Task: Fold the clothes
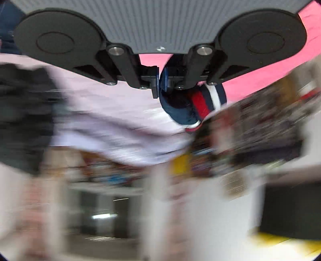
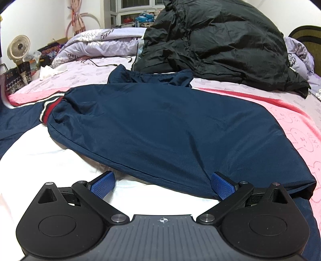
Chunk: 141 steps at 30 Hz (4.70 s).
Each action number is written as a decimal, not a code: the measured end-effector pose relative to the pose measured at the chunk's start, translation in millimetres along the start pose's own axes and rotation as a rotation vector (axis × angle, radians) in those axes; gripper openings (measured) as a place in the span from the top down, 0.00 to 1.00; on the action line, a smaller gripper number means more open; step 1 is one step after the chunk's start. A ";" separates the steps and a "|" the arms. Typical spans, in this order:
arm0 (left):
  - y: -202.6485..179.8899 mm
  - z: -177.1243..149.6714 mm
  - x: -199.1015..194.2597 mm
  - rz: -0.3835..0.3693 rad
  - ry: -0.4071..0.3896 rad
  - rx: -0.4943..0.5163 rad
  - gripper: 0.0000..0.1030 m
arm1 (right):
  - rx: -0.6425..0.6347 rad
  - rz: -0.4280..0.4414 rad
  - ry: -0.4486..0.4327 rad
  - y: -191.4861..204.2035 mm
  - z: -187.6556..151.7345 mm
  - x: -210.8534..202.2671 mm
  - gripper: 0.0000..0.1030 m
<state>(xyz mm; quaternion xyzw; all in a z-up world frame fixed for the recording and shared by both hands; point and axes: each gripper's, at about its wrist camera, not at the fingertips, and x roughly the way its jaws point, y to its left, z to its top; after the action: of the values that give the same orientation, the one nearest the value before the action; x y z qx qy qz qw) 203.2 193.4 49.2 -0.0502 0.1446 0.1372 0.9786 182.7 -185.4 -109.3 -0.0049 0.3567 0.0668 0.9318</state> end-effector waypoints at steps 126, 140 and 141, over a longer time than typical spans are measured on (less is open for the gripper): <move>-97.5 -189.8 -156.3 -0.336 0.552 0.204 0.04 | -0.087 0.024 0.040 -12.2 -91.5 -130.7 0.08; -97.7 -193.4 -285.1 -0.308 0.616 0.197 0.03 | 0.007 -0.008 0.028 -1.7 -147.8 -244.3 0.08; -94.5 -190.8 -294.1 -0.310 0.614 0.171 0.03 | -0.001 -0.011 0.012 -0.7 -147.8 -255.4 0.07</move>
<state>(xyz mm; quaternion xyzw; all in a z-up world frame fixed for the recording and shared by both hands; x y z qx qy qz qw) -92.1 1.9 -39.9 -0.0283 0.4338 -0.0471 0.8993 -103.5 -225.4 -49.5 -0.0077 0.3621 0.0618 0.9300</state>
